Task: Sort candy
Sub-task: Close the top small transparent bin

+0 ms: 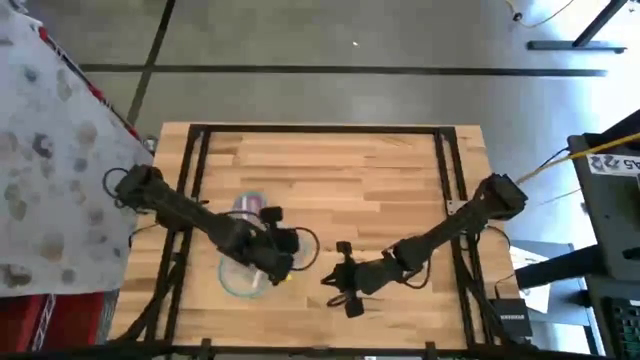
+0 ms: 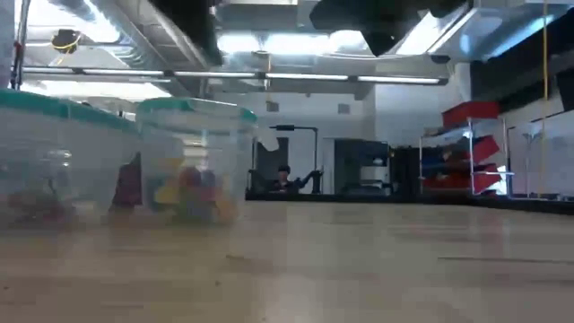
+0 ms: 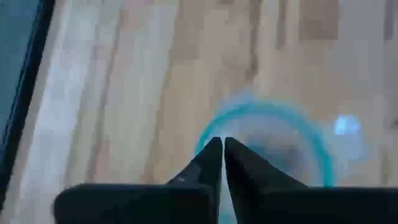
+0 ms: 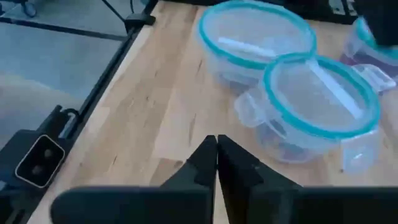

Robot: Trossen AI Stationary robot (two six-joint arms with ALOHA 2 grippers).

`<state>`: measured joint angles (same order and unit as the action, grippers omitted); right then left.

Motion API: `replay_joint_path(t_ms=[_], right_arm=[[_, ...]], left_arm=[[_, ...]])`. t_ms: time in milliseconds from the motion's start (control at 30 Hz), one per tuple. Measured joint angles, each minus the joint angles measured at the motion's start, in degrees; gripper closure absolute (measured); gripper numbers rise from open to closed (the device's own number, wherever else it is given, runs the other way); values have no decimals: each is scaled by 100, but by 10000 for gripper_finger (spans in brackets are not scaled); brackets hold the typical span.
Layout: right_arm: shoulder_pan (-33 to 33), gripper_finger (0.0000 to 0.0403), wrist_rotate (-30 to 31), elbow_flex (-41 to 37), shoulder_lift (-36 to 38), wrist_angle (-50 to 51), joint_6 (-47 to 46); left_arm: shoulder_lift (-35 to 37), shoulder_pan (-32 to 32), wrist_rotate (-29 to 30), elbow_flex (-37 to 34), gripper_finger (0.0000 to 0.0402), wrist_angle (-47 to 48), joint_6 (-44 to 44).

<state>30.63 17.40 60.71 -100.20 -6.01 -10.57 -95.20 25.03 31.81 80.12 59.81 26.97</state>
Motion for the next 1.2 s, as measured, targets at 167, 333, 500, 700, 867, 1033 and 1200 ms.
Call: replay_joint_path(t_ms=[167,333,500,700,867,1033,1200], right_arm=[[49,403,-62,0,56,276,15],[279,403,-8,0,471,1136,-284],[579,403,112,2,865,1529,-508],[743,403,103,2,968,1568,-566],[655,403,-66,2,789,1304,-848],[597,403,-274,2,328,452,-954],[460,403,-84,-2,-64,318,-1388]], left_arm=[[-211,-124,-511,-2,398,-39,-111],[-588,-206,-942,-2,398,-394,-472],[-936,-316,-1103,19,398,-859,-794],[-1045,-478,-1223,6,398,-2075,-1207],[-1066,-674,-1723,-11,398,-2828,-1314],[-1036,-725,-1572,131,398,-2964,-1551],[-1120,-788,-2012,97,399,-2960,-1643]])
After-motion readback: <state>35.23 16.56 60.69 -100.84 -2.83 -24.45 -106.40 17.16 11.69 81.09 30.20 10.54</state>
